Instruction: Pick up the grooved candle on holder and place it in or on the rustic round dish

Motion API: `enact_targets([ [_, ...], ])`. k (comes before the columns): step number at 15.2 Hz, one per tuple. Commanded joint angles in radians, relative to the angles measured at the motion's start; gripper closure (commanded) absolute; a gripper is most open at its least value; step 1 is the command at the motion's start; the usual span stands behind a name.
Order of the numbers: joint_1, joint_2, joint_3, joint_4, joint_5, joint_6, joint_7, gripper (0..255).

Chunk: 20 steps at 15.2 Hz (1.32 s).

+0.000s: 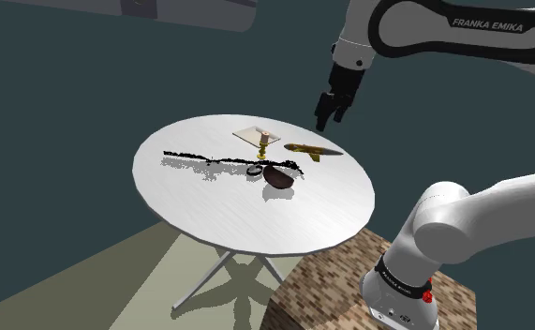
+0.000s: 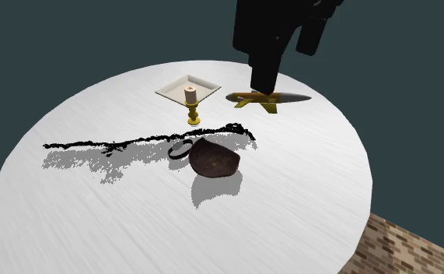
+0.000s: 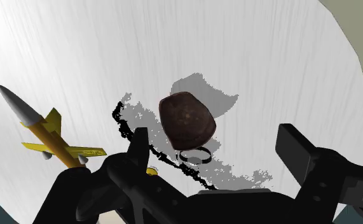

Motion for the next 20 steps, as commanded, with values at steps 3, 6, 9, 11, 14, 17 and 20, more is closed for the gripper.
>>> enact_targets([
  [3, -0.009, 0.074, -0.021, 0.024, -0.009, 0.04, -0.019, 0],
  [6, -0.02, 0.188, -0.05, 0.07, -0.018, 0.094, -0.049, 0],
  [9, -0.03, 0.304, -0.077, 0.128, -0.021, 0.139, -0.078, 0],
  [11, -0.035, 0.383, -0.094, 0.172, -0.02, 0.164, -0.098, 0],
  [14, -0.044, 0.503, -0.116, 0.248, -0.014, 0.192, -0.129, 0],
  [17, -0.053, 0.625, -0.136, 0.336, -0.001, 0.21, -0.162, 0],
  [20, -0.064, 0.748, -0.152, 0.436, 0.015, 0.217, -0.194, 0],
])
